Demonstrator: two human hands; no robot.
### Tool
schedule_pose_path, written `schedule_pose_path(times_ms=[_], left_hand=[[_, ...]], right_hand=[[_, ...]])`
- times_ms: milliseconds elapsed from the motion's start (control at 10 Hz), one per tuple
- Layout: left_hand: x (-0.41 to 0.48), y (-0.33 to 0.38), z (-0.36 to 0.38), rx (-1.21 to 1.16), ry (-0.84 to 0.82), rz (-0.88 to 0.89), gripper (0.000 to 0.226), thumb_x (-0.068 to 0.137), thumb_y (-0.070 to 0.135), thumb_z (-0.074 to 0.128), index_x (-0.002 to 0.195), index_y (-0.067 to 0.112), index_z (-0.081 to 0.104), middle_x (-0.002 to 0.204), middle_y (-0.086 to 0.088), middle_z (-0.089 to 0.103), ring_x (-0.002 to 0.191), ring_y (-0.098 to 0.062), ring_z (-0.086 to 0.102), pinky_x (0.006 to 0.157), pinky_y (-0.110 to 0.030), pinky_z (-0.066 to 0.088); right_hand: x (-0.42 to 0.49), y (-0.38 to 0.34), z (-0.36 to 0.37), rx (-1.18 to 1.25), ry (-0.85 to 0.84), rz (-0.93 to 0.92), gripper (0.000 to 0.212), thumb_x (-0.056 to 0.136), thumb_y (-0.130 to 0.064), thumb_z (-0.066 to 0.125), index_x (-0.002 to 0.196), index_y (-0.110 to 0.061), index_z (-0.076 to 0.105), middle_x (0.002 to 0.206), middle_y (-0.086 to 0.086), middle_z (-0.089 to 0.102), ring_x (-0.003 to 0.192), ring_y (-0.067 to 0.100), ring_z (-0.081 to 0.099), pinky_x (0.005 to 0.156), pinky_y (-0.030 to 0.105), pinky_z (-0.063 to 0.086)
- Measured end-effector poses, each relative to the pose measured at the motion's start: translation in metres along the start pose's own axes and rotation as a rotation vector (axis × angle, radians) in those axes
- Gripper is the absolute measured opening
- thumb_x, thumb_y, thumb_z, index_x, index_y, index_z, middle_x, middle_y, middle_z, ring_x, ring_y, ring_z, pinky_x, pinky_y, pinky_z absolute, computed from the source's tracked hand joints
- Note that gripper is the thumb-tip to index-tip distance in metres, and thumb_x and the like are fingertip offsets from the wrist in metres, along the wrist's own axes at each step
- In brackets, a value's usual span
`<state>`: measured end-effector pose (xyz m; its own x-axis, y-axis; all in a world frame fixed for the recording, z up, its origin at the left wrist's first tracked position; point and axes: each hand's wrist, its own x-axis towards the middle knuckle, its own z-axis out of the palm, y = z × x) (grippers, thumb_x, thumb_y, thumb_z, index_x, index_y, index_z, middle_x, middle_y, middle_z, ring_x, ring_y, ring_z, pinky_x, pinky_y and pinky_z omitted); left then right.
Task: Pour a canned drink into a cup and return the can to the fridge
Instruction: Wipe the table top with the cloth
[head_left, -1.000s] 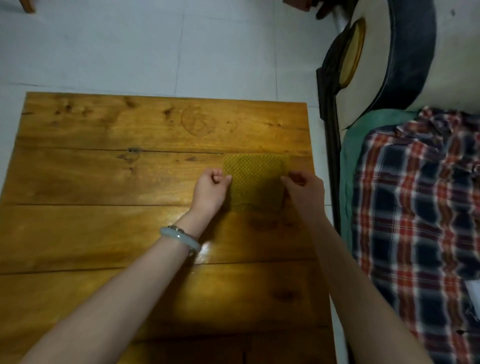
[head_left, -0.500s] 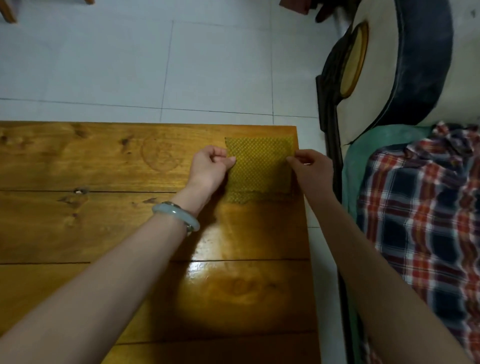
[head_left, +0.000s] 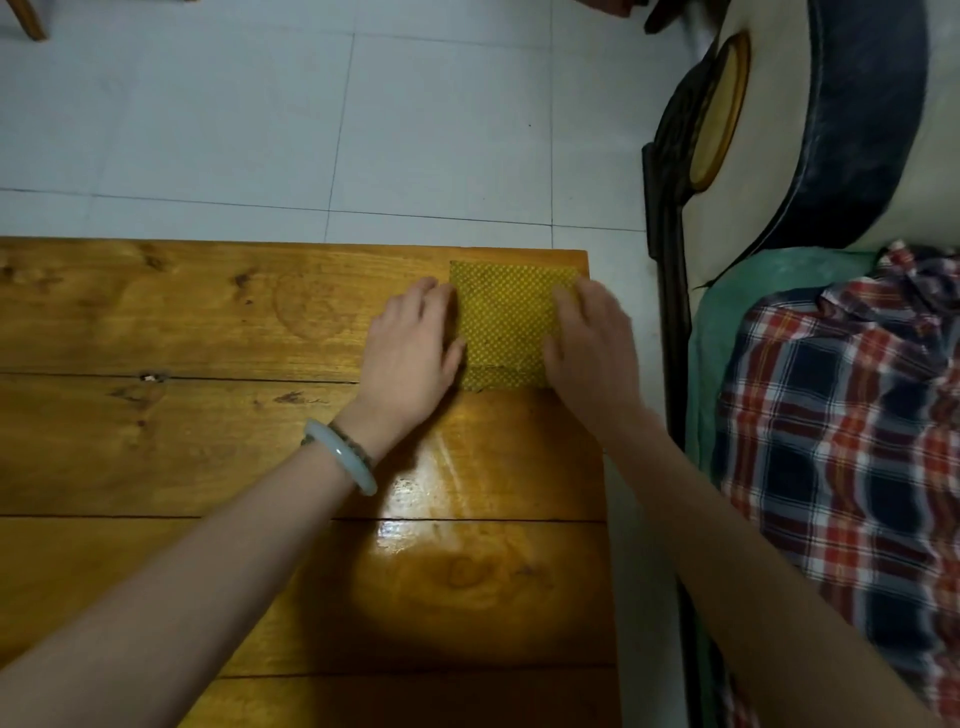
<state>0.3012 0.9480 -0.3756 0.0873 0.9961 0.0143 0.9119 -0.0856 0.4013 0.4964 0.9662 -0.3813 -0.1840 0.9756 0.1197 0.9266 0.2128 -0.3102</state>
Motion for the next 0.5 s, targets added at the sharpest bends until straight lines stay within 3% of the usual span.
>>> schedule_pose_path(times_ms=[100,200,300,500], left_hand=[[-0.013,0.003,0.007,0.272,-0.183,0.197,0.064,0.096,0.05,0.028,0.149,0.014,0.02,0.157,-0.007,0.019,0.143,-0.024,0.017,0.115,-0.043,0.01],[-0.02,0.004,0.018,0.335,-0.264,0.167,0.068,0.096,0.056,0.019,0.151,0.016,0.01,0.159,-0.005,0.011,0.146,-0.022,0.006,0.117,-0.043,0.0],[-0.031,0.008,0.009,0.252,-0.261,0.12,0.066,0.097,0.051,0.027,0.149,0.012,0.017,0.157,-0.007,0.018,0.145,-0.023,0.008,0.116,-0.04,0.002],[-0.099,0.024,-0.071,0.233,-0.372,0.037,0.066,0.096,0.043,0.04,0.148,0.01,0.017,0.157,-0.008,0.018,0.144,-0.023,0.011,0.116,-0.039,0.007]], right_hand=[[-0.016,-0.008,0.014,-0.18,-0.207,-0.126,0.048,0.098,-0.02,0.032,0.144,-0.006,0.029,0.153,0.018,0.024,0.143,0.03,0.016,0.118,0.043,0.012],[-0.02,-0.009,0.018,-0.157,-0.244,-0.068,0.049,0.1,-0.021,0.028,0.147,-0.008,0.023,0.155,0.017,0.02,0.144,0.028,0.013,0.118,0.043,0.01],[-0.026,-0.024,0.006,-0.097,-0.241,-0.071,0.048,0.097,-0.018,0.036,0.143,-0.004,0.032,0.15,0.021,0.029,0.142,0.033,0.022,0.116,0.044,0.014],[-0.058,-0.081,-0.067,-0.1,-0.497,-0.156,0.052,0.093,-0.023,0.042,0.142,-0.007,0.033,0.15,0.017,0.03,0.139,0.032,0.024,0.114,0.041,0.017]])
